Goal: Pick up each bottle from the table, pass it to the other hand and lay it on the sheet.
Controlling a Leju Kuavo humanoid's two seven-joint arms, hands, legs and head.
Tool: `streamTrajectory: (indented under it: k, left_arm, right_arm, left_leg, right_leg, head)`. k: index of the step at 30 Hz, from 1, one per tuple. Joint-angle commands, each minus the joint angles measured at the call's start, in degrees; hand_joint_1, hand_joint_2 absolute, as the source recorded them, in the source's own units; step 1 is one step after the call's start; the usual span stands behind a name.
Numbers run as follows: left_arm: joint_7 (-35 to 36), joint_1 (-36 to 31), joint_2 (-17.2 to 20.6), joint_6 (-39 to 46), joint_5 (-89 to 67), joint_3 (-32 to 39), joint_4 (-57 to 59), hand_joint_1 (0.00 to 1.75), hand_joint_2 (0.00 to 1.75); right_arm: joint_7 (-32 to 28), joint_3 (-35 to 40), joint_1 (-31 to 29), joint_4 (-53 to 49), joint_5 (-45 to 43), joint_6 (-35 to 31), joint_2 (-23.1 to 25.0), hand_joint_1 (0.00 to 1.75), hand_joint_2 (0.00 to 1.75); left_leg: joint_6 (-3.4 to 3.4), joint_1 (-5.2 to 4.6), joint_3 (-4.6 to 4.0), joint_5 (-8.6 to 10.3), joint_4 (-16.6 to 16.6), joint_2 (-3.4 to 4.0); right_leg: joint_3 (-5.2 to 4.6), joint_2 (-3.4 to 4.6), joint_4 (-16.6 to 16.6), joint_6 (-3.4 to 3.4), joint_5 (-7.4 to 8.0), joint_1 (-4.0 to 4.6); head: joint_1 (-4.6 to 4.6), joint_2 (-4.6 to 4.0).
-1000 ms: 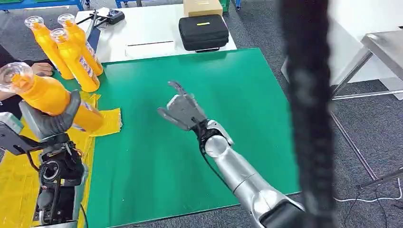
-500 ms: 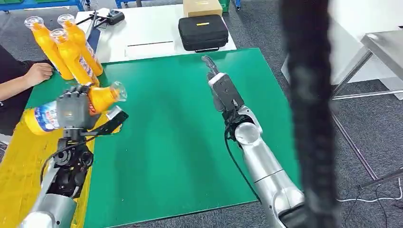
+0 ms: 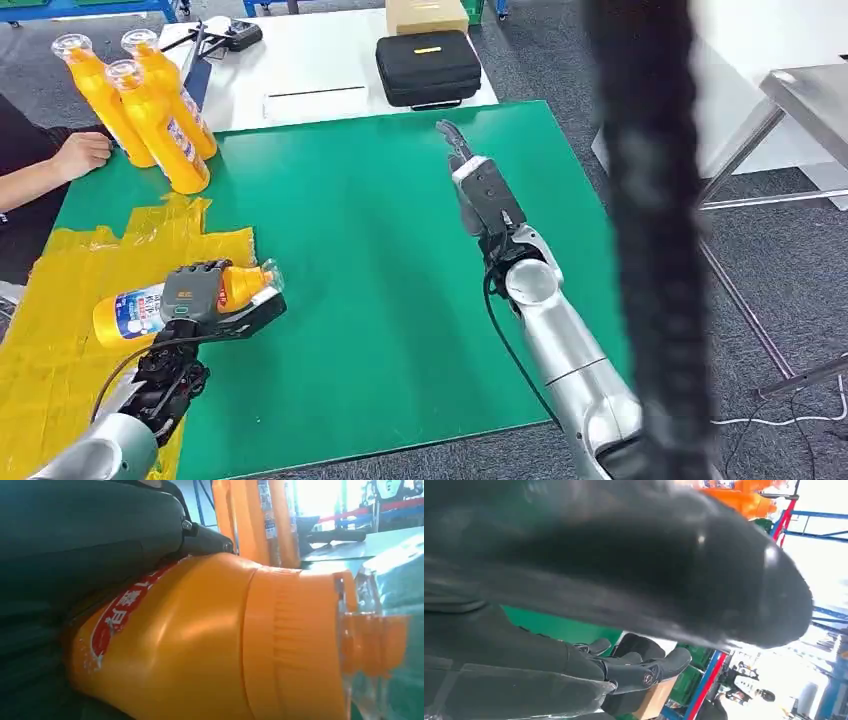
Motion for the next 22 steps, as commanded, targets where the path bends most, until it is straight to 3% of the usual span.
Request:
streamTrajectory:
  k: [1,2,3,19,22]
  left_arm:
    - [1.1,-2.3,1.2,-2.5,1.0,-1.5,7.0,1.75,1.75]
    - [-0.2,-2.3,1.2,-3.0,1.8,-1.2,6.9,0.0,1.75]
    - [0.9,-2.4,1.2,-3.5,2.3,-0.7,7.0,0.0,0.0]
    - [-6.1,-2.0,0.1,-2.5,9.3,-0.9,3.8,0.0,0.0]
    - [-14.6,-0.9,-1.7,-3.8,20.3,2.1,-0.6,0.0,0.0]
  right_arm:
    - [0.0,2.2,-1.3,1.6,-0.7,0.2,-1.9,0.0,0.0]
    - [0.0,2.3,-1.2,1.6,-0.7,0.3,-2.0,0.0,0.0]
    - [0.0,2.4,-1.2,1.6,-0.9,0.3,-2.0,0.0,0.0]
    - [0.6,3.0,-0.6,2.4,-2.2,-0.1,-3.4,0.0,0.0]
    - [0.5,2.8,0.0,2.5,-2.5,-0.3,-3.7,0.0,0.0]
  left_leg:
    - [-0.22,0.09,0.31,-0.16,0.1,0.09]
    - [-0.28,0.12,0.41,-0.22,0.1,0.12]
    - [-0.13,0.04,0.18,-0.07,0.0,0.08]
    - [-0.15,0.07,0.21,-0.08,0.0,-0.03]
    - [-0.13,0.05,0.17,-0.03,0.0,-0.14]
  right_leg:
    - [0.33,-0.03,0.0,-0.04,-0.12,0.1]
    - [0.42,-0.04,0.0,-0.05,-0.18,0.13]
    - [0.17,0.0,0.0,-0.02,-0.04,0.03]
    - [0.23,-0.06,0.0,-0.02,-0.08,0.07]
    - [0.2,-0.16,0.0,-0.01,-0.08,0.05]
  head:
    - [0.02,0.0]
    - [0.02,0.0]
    - [0.02,0.0]
    - [0.02,0.0]
    - [0.02,0.0]
